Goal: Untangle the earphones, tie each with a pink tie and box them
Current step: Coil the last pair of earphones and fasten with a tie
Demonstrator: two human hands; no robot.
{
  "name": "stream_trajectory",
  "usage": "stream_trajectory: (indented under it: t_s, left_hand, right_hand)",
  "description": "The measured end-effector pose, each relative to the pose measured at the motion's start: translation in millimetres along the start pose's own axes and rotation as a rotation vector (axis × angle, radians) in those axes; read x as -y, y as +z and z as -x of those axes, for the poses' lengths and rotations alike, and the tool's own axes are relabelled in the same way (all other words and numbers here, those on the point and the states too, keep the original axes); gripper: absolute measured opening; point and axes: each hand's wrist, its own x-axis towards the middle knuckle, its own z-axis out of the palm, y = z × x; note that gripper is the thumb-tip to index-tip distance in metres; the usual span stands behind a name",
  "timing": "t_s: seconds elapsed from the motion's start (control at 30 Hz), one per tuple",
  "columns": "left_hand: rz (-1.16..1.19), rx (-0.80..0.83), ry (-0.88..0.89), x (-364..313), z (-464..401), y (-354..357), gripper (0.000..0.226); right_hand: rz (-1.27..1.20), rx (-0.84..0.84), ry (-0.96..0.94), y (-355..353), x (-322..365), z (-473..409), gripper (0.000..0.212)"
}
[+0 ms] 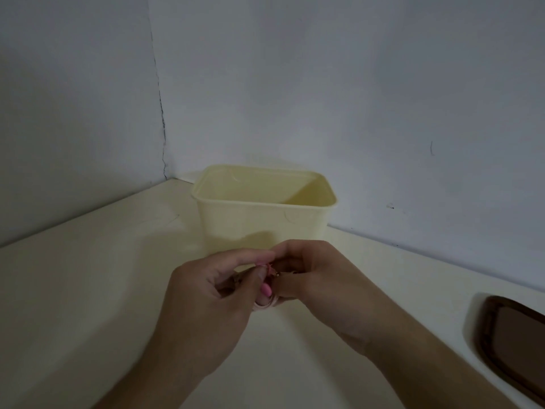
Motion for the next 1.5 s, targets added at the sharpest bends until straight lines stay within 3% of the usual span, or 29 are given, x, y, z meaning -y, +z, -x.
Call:
stream_trajectory:
  t_s: [0.17,0.37,0.47,0.63,0.77,0.83,0.97,1.1,1.33,1.5]
  left_hand:
    - [-0.004,0.016,0.009,-1.9,-1.4,-1.8,0.03]
    - [0.081,-0.014,-0.075,-3.9,-6.9,-1.8,0.031]
    - [0.085,-0.039,-0.12,-3.4,-9.6,-4.9,0.032]
    - [0.189,0.02,-0.19,-9.6,-6.7,-6.8,0.026]
    - [0.203,0.051,-0.207,-11.5,-6.2,-6.5,0.022]
    - [0.189,0.04,-0.19,-10.5,-7.0,-6.4,0.02]
    - [0.066,0.022,-0.102,-5.4,-6.6,-3.0,0.033]
    - [0.024,0.035,-0.067,-4.4,-3.9,-0.3,0.034]
    - [0.016,0.093,-0.09,-6.5,-1.6,-1.3,0.039]
    - [-0.008,0.108,-0.106,-2.7,-2.6,-2.6,0.045]
  right_hand:
    - [-0.004,-0.013,-0.007,0.3,-0.6,1.4,0.025]
    - [0.185,-0.071,-0.087,1.6,1.9,4.1,0.035]
    - [0.32,-0.145,-0.242,6.0,-2.6,3.6,0.04]
    - [0.608,-0.211,-0.68,5.9,-12.2,2.1,0.027]
    - [0.67,-0.206,-0.787,5.2,-16.5,0.4,0.022]
    - [0.649,-0.204,-0.761,4.7,-16.5,0.8,0.02]
    - [0.38,-0.249,-0.503,4.5,-13.1,3.3,0.019]
    - [0.253,-0.264,-0.454,5.4,-9.6,3.1,0.02]
    - [0.281,-0.286,-0.392,2.9,-9.6,1.7,0.024]
    - [0.42,-0.263,-0.451,-1.8,-9.3,1.3,0.028]
